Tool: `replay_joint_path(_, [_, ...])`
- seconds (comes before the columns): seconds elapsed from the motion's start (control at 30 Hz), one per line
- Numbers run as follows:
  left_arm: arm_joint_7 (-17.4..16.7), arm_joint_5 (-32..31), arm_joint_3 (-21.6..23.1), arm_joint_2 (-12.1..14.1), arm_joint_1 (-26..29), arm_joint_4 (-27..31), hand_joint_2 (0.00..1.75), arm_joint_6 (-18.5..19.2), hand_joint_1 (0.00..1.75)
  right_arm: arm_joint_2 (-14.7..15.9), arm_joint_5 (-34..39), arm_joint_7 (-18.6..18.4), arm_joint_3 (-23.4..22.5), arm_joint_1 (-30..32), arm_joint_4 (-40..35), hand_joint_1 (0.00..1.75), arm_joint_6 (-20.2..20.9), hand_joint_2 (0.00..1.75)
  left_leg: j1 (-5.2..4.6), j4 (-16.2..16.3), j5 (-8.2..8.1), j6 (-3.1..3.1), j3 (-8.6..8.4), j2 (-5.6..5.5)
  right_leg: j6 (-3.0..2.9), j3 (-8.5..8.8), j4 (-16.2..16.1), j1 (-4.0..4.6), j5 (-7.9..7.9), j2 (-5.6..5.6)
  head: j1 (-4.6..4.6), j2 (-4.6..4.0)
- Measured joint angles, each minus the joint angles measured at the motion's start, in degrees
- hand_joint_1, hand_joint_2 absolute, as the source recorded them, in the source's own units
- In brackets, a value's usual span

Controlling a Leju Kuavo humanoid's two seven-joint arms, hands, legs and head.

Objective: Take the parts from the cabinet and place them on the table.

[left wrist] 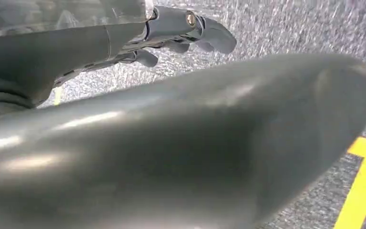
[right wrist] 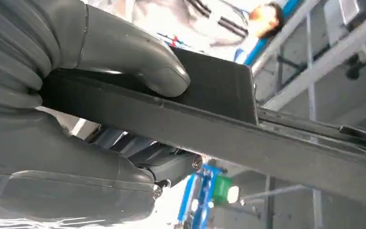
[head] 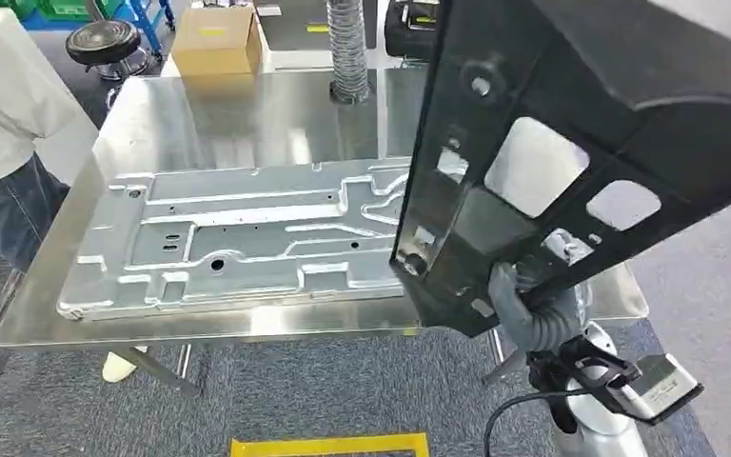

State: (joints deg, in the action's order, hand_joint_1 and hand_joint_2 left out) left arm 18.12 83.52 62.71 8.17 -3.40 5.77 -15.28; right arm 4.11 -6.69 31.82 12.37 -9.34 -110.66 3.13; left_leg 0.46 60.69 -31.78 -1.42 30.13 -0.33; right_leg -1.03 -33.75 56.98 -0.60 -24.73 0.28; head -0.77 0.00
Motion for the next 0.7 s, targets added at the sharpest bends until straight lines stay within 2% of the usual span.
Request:
replay_joint_path(0.07, [0.2,0.0,-0.1,0.2,0.0,0.0,0.00,0.2,0.00,0.0,-0.1,-0.3,-0.5,0.0,0.0,1.75,0.0,1.75,0.16,9.8,-4.08,-0.38,5.39,0.00,-0.35,0.35,0.0,0.08,-0.40,-0.09,0.09,0.00])
replay_joint_path(0.1, [0.5,0.0,-0.1,0.2,0.1,0.0,0.00,0.2,0.00,0.0,-1.0,-0.4,-0.8,0.0,0.1,1.75,-0.5,1.75,0.19,13.8,-5.02,-0.50,7.91,0.00,-0.36,0.53,0.0,0.12,-0.60,-0.09,0.07,0.00])
replay_joint_path(0.13, [0.8,0.0,-0.1,0.2,0.2,0.0,0.00,0.2,0.00,0.0,-1.8,-0.7,-1.0,-0.1,0.2,1.75,-1.1,1.75,0.21,15.1,-4.31,-0.52,9.23,0.00,-0.35,0.80,0.0,0.14,-0.82,-0.06,0.09,0.00])
replay_joint_path(0.17, [1.0,0.0,-0.2,0.2,0.1,0.0,0.00,0.2,0.00,0.1,-2.4,-0.9,-1.4,-0.2,0.4,1.75,-1.5,1.75,0.22,13.4,-2.24,-0.47,9.05,0.00,-0.30,1.15,0.0,0.14,-1.08,-0.04,0.07,0.00])
replay_joint_path(0.2, [1.1,0.0,-0.2,0.2,0.1,0.0,0.00,0.2,0.00,0.1,-2.6,-0.9,-1.8,-0.4,0.5,1.75,-1.7,1.75,0.22,9.5,0.70,-0.34,7.74,0.00,-0.17,1.59,0.1,0.14,-1.35,0.00,0.07,0.00])
replay_joint_path(0.23, [1.3,0.0,-0.2,0.2,0.1,0.0,0.00,0.2,0.00,0.2,-2.7,-1.0,-2.2,-0.6,0.5,1.75,-1.8,1.75,0.22,3.7,4.36,-0.14,5.46,0.01,-0.04,2.14,0.1,0.14,-1.70,0.02,0.09,0.00])
replay_joint_path(0.27, [1.4,0.0,-0.2,0.2,0.1,0.0,0.00,0.2,0.00,0.2,-3.1,-1.0,-2.4,-0.9,0.6,1.75,-2.1,1.75,0.21,-1.0,6.90,0.16,3.60,0.01,0.17,2.50,0.1,0.16,-2.02,0.03,0.07,-0.02])
replay_joint_path(0.3, [1.6,0.0,-0.2,0.2,0.1,0.0,0.00,0.4,0.00,0.3,-4.3,-1.2,-2.6,-1.2,0.7,1.75,-2.9,1.75,-0.13,-2.7,6.30,0.33,2.82,-0.03,0.54,2.58,0.3,0.62,-2.29,0.13,0.11,0.00])
replay_joint_path(0.37, [1.7,0.0,-0.2,0.2,0.0,0.0,0.00,0.5,0.00,0.7,-9.7,-2.5,-3.4,-2.2,1.0,1.75,-6.5,1.75,-0.17,-3.0,6.18,0.77,2.92,-0.07,1.02,2.31,0.3,0.49,-2.28,0.22,0.20,-0.02])
replay_joint_path(0.43, [1.8,0.0,-0.2,0.2,0.0,0.0,0.00,0.6,0.00,1.2,-15.5,-4.4,-4.4,-3.8,1.6,1.75,-10.1,1.75,-0.05,-3.4,6.40,1.55,2.87,-0.09,1.74,2.37,0.1,0.49,-2.36,0.21,0.22,0.00])
replay_joint_path(0.47, [1.8,0.0,-0.2,0.2,0.0,0.0,0.00,0.8,0.00,1.9,-17.6,-5.2,-5.0,-4.6,2.0,1.75,-11.2,1.75,0.17,-3.7,6.65,1.90,2.59,-0.03,2.06,2.29,0.9,0.18,-2.96,0.13,0.20,0.00])
replay_joint_path(0.5, [1.9,0.0,-0.2,0.2,-0.1,0.0,0.00,0.9,0.00,2.5,-20.0,-6.1,-5.5,-5.8,2.6,1.75,-12.2,1.75,0.18,-3.8,6.61,2.25,2.57,0.00,2.26,1.00,3.5,0.22,-4.62,0.05,0.53,0.00])
replay_joint_path(0.57, [2.1,0.0,-0.2,0.1,-0.1,0.0,0.00,1.1,0.00,3.6,-26.8,-8.5,-6.2,-8.1,4.5,1.75,-14.9,1.75,0.11,-3.8,6.53,2.47,2.59,0.06,2.69,-3.83,13.1,0.11,-8.96,0.04,0.57,0.00])
replay_joint_path(0.6, [2.2,0.0,-0.2,0.1,-0.1,0.0,0.00,1.2,0.00,4.2,-30.6,-10.2,-6.4,-9.0,5.8,1.75,-16.0,1.75,0.09,-3.7,6.47,2.56,2.61,0.07,2.83,-6.14,17.2,0.09,-10.17,0.04,0.63,0.00])
replay_joint_path(0.63, [2.3,0.0,-0.2,0.1,-0.1,0.0,0.00,1.4,0.00,4.8,-33.8,-11.6,-6.4,-10.0,7.1,1.75,-16.6,1.75,0.09,-3.7,6.42,2.58,2.60,0.07,2.91,-7.52,19.3,0.03,-10.17,0.03,0.63,0.00])
replay_joint_path(0.67, [2.3,0.0,-0.2,0.1,-0.1,0.0,0.00,1.5,0.00,5.5,-36.5,-12.7,-6.4,-11.2,8.6,1.75,-17.0,1.75,0.09,-3.6,6.37,2.56,2.51,0.02,2.91,-7.46,18.4,-0.08,-8.68,0.03,0.64,0.00])
replay_joint_path(0.7, [2.4,0.0,-0.2,0.0,-0.1,0.0,0.00,1.5,0.00,6.2,-39.0,-14.0,-6.4,-12.5,9.9,1.75,-17.3,1.75,0.09,-3.6,6.26,2.51,2.39,-0.05,2.80,-6.00,14.6,-0.14,-5.89,0.03,0.74,0.00])
